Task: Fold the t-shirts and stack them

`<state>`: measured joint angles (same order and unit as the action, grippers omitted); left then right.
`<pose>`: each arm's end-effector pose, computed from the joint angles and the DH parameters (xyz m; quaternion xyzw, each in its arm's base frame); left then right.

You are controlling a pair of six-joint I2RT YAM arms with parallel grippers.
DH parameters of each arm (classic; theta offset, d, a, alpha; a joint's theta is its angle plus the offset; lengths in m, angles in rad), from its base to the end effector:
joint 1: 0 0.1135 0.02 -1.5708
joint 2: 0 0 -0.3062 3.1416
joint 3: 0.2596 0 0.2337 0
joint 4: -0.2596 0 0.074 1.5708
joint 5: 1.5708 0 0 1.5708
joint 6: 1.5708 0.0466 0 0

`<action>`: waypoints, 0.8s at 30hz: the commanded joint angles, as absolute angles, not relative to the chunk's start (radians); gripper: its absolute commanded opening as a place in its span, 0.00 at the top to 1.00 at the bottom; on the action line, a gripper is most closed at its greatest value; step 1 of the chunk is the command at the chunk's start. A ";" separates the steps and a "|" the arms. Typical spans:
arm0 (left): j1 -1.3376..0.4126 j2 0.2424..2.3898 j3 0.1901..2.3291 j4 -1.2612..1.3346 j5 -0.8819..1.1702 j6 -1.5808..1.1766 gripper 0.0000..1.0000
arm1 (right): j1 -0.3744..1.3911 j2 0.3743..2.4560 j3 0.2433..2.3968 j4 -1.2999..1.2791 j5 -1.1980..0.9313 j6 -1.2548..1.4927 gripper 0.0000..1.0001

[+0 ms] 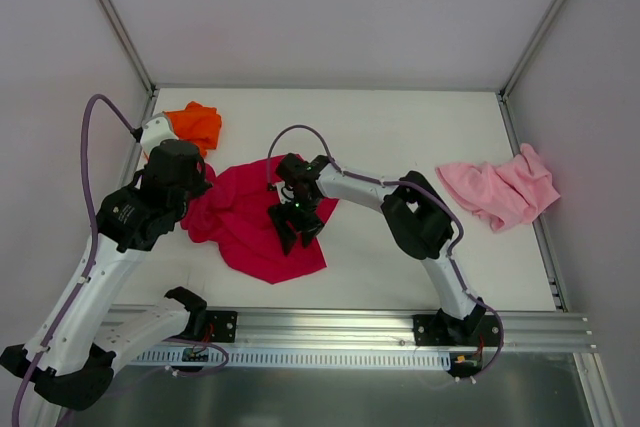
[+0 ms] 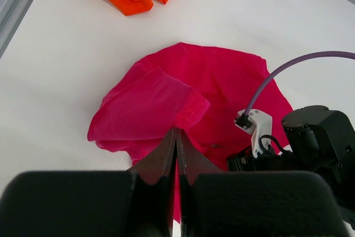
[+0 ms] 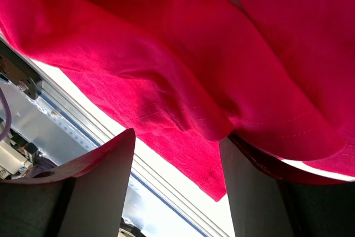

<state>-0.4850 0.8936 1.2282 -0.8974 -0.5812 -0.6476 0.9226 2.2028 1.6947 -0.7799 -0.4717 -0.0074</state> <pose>0.1157 -0.0321 0.4227 -0.2060 0.8249 -0.0365 0.5251 0.2606 0.3792 0.1922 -0.4611 0.8456 0.2681 0.0207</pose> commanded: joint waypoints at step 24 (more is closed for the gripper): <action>-0.494 0.887 1.210 -0.870 -0.603 -0.666 1.00 | 0.923 2.257 1.904 -0.882 -0.420 -0.040 0.36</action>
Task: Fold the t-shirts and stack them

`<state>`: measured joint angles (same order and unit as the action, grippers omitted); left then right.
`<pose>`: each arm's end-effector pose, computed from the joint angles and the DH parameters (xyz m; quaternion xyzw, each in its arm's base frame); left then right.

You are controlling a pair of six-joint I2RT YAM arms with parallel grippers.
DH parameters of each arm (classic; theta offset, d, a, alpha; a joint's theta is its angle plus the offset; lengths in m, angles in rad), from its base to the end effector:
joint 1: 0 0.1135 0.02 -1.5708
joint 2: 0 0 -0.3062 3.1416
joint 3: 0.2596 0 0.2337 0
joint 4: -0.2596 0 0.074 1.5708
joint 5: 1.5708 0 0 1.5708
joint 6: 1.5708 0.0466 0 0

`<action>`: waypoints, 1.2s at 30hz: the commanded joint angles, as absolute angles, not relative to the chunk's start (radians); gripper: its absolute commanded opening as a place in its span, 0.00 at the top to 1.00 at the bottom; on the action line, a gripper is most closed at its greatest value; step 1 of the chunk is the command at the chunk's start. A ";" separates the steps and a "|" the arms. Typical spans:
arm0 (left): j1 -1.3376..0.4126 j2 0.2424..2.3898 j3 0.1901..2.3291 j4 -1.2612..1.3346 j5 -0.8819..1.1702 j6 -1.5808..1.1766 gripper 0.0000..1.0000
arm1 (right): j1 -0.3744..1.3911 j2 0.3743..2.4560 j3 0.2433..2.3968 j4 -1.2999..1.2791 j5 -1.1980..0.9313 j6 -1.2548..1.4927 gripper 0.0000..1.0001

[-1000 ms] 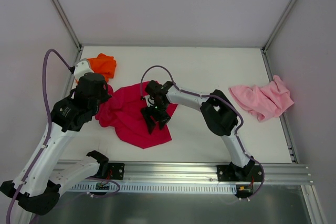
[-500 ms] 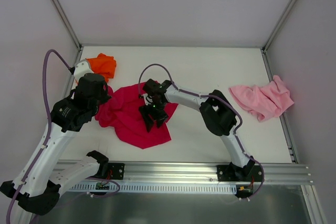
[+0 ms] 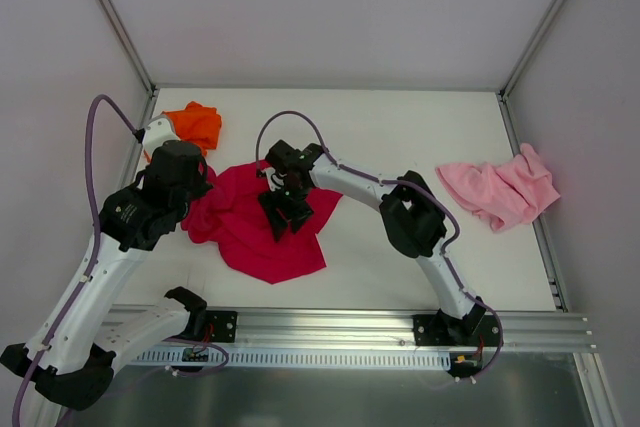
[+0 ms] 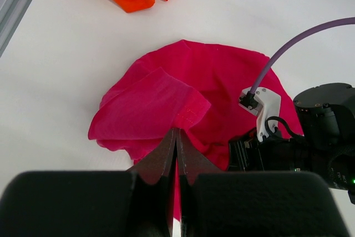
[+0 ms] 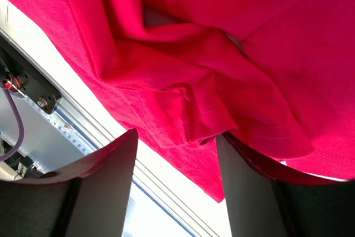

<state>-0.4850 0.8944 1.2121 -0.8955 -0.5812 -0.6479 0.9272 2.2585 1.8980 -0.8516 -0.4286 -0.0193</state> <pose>0.1170 -0.0327 0.4181 -0.2046 0.8285 -0.0323 0.5203 0.2772 0.4018 0.2176 -0.4720 0.8385 0.2645 0.0649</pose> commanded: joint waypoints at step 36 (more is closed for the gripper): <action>-0.414 1.411 1.836 -0.541 -0.402 -0.391 1.00 | 0.361 1.778 2.233 -0.897 0.366 -0.175 0.99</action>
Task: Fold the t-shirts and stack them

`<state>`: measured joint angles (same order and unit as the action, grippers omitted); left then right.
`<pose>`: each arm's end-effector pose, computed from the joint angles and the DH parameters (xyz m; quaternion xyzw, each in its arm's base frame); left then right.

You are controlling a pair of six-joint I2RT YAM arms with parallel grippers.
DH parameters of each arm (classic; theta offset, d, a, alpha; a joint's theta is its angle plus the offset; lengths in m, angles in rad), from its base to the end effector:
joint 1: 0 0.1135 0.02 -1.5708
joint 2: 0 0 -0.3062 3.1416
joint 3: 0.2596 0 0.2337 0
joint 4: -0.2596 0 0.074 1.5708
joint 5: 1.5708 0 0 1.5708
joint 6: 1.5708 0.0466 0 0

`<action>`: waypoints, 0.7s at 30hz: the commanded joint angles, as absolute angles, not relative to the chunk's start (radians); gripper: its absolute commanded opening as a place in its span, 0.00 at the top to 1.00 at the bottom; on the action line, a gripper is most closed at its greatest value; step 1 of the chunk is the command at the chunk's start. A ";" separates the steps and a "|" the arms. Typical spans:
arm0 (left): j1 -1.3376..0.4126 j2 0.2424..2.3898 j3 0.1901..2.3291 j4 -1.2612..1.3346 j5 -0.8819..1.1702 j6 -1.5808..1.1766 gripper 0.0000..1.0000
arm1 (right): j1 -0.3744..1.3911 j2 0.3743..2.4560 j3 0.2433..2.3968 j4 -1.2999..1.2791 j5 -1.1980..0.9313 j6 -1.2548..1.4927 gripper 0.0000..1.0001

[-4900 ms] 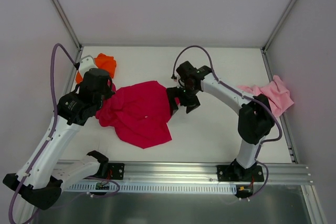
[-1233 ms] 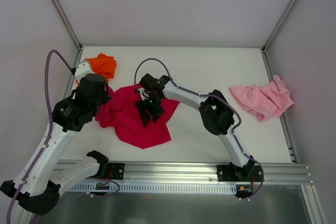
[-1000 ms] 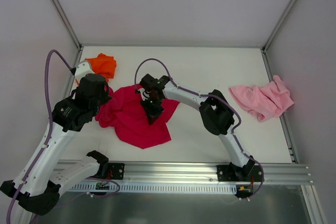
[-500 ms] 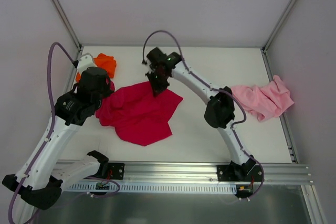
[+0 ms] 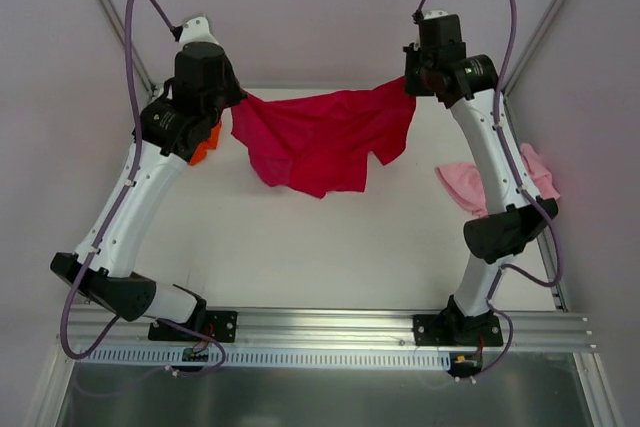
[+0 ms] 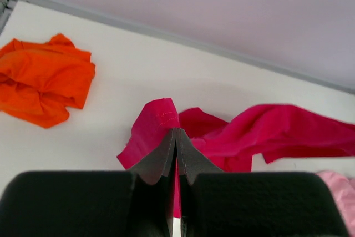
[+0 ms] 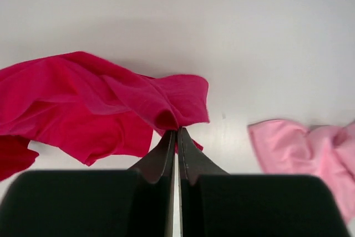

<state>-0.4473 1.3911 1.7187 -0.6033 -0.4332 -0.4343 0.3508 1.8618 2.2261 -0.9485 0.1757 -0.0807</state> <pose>0.2535 -0.0999 0.5126 -0.1246 0.7798 -0.0963 0.6060 0.3761 0.1290 0.4772 -0.1472 0.8659 -0.0131 0.4778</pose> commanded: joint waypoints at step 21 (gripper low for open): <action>-0.324 1.459 2.111 -0.466 -0.472 -0.331 1.00 | 0.302 1.365 1.718 -0.351 0.863 -0.454 0.99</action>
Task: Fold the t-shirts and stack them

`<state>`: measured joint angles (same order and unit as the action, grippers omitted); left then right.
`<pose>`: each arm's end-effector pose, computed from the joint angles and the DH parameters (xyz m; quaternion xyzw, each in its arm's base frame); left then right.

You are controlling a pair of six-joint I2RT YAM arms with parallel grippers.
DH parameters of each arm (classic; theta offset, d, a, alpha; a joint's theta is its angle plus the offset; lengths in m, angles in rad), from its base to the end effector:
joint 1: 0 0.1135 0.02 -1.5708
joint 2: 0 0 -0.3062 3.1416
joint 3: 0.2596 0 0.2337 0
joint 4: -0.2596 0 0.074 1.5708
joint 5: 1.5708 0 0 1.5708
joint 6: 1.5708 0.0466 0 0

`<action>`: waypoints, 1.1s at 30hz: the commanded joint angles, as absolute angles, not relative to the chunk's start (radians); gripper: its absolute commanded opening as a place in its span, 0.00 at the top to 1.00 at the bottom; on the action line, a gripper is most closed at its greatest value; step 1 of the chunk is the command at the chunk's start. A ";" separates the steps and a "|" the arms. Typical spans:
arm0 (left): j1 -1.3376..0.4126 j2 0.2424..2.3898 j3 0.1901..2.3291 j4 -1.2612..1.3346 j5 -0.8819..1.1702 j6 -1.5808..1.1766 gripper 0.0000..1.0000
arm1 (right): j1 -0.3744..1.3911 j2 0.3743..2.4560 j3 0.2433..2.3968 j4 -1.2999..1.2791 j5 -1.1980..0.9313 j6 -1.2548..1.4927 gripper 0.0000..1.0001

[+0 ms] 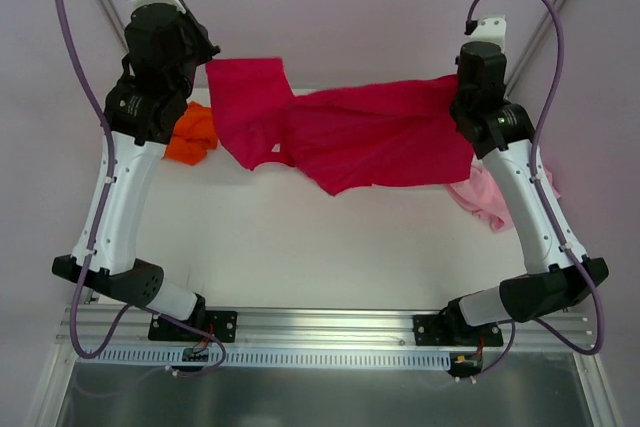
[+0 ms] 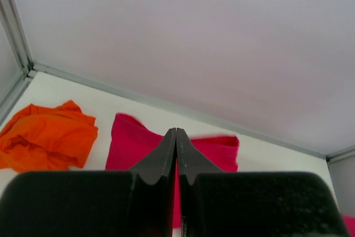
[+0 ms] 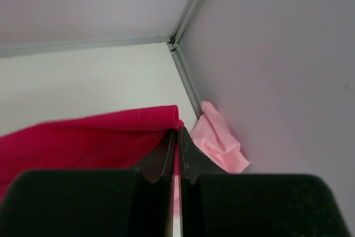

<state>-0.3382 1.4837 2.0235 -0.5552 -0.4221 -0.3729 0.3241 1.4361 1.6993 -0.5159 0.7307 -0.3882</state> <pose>0.2637 -0.0725 0.5843 -0.1590 0.6941 -0.0989 0.6951 0.2816 0.0618 0.5064 -0.0524 0.7683 -0.3006 0.5626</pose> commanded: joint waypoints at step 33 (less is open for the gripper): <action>-0.719 1.744 1.658 -0.396 0.376 -0.468 0.35 | 0.318 1.479 1.786 -0.534 0.644 -0.282 0.99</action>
